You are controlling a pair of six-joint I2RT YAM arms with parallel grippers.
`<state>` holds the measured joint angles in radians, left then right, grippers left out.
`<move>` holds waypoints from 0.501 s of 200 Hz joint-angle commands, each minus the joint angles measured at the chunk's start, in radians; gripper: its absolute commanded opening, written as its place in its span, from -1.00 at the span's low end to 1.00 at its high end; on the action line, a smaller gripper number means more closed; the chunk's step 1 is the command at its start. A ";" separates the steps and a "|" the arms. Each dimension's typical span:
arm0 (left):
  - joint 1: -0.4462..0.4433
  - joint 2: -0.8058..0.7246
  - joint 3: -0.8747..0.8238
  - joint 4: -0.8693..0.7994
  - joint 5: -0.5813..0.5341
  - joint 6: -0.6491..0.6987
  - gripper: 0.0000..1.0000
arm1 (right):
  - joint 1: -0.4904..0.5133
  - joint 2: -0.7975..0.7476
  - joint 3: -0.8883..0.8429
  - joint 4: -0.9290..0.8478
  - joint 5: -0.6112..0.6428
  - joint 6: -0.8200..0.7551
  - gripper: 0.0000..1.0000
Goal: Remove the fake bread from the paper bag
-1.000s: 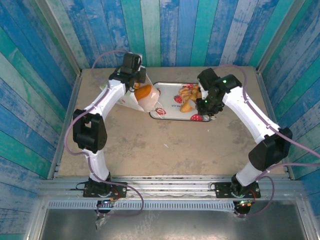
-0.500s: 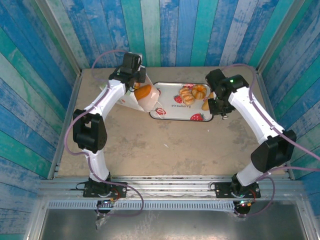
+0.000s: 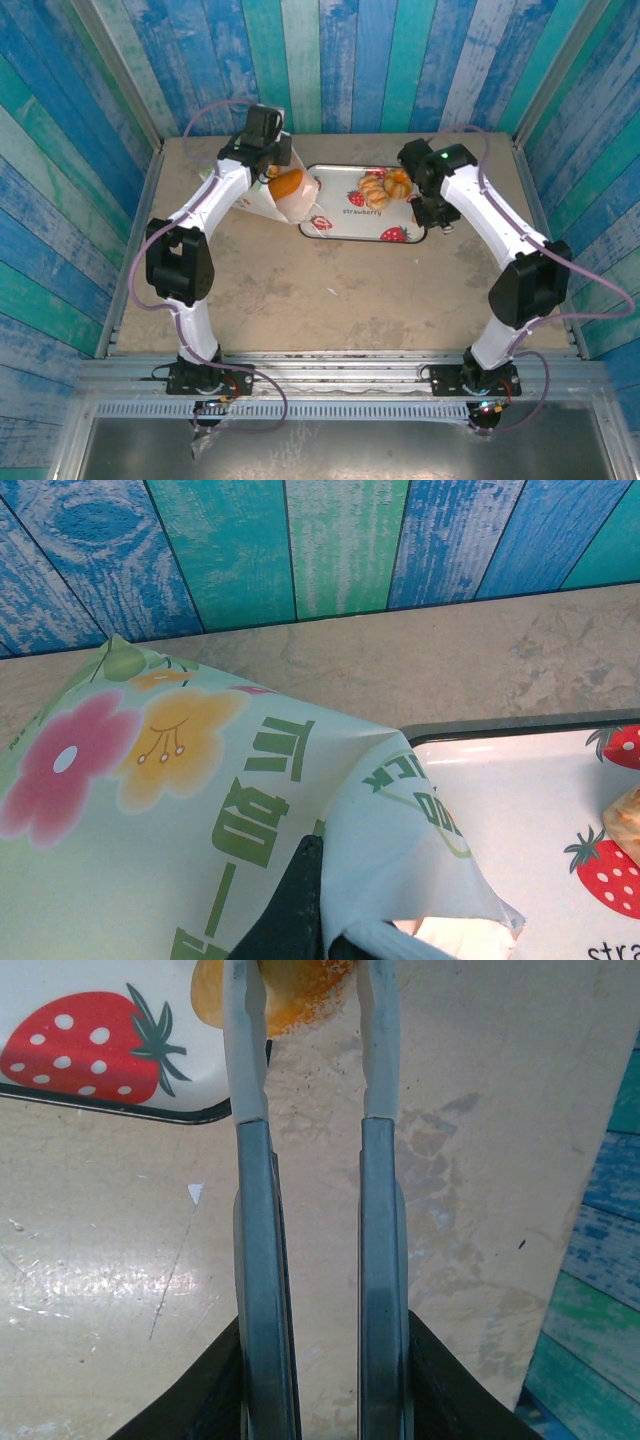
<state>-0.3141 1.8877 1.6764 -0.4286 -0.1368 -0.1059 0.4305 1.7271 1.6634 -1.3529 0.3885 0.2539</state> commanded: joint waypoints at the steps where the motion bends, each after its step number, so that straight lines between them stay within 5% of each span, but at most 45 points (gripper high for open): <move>1: 0.001 -0.072 0.017 -0.009 -0.012 -0.010 -1.00 | 0.026 0.034 0.043 -0.047 0.084 0.003 -0.69; 100: 0.001 -0.065 0.019 -0.006 -0.017 -0.006 -1.00 | 0.150 0.200 0.124 -0.157 0.203 0.044 -0.59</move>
<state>-0.3141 1.8877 1.6764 -0.4282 -0.1375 -0.1055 0.5488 1.8866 1.7527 -1.4391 0.5232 0.2661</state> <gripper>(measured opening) 0.050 0.348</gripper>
